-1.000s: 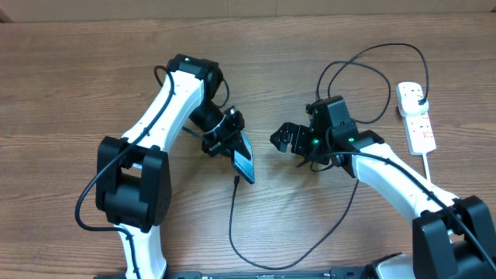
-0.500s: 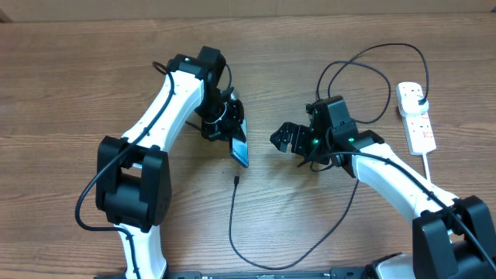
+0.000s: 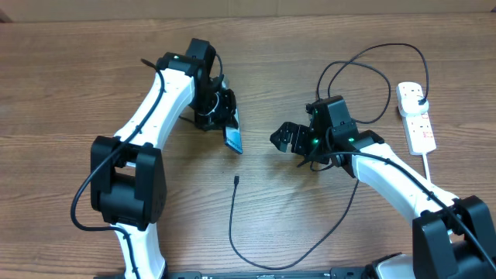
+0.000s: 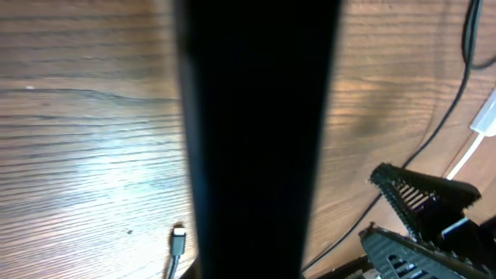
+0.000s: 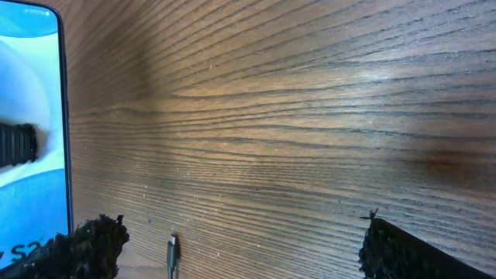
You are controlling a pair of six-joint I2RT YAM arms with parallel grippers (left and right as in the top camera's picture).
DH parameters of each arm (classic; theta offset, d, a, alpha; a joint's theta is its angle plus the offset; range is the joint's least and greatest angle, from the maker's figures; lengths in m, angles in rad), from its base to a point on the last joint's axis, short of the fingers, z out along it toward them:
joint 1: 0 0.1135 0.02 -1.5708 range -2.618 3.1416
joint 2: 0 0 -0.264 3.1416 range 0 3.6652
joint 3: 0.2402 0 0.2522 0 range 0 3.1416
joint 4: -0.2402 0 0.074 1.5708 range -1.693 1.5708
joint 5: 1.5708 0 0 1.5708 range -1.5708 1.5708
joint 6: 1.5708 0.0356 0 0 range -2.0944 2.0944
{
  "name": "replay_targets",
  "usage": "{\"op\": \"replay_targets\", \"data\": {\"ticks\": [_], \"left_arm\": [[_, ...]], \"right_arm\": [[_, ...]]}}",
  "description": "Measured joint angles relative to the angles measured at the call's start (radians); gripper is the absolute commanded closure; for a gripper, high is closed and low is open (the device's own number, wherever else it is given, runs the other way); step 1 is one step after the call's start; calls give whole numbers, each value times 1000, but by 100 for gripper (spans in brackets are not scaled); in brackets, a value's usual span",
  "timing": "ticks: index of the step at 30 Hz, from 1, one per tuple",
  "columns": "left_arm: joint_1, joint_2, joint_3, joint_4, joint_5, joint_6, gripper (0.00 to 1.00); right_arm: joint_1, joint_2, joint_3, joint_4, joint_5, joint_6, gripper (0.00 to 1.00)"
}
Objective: Plug charger to phone and switch on socket
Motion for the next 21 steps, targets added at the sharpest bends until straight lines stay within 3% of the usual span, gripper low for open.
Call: {"op": "replay_targets", "data": {"ticks": [11, 21], "left_arm": [[18, 0, 0, 14, -15, -13, 96], [19, 0, 0, 51, 57, 122, 96]], "right_arm": [[0, 0, 0, 2, 0, 0, 0], [0, 0, 0, 0, -16, 1, 0]]}}
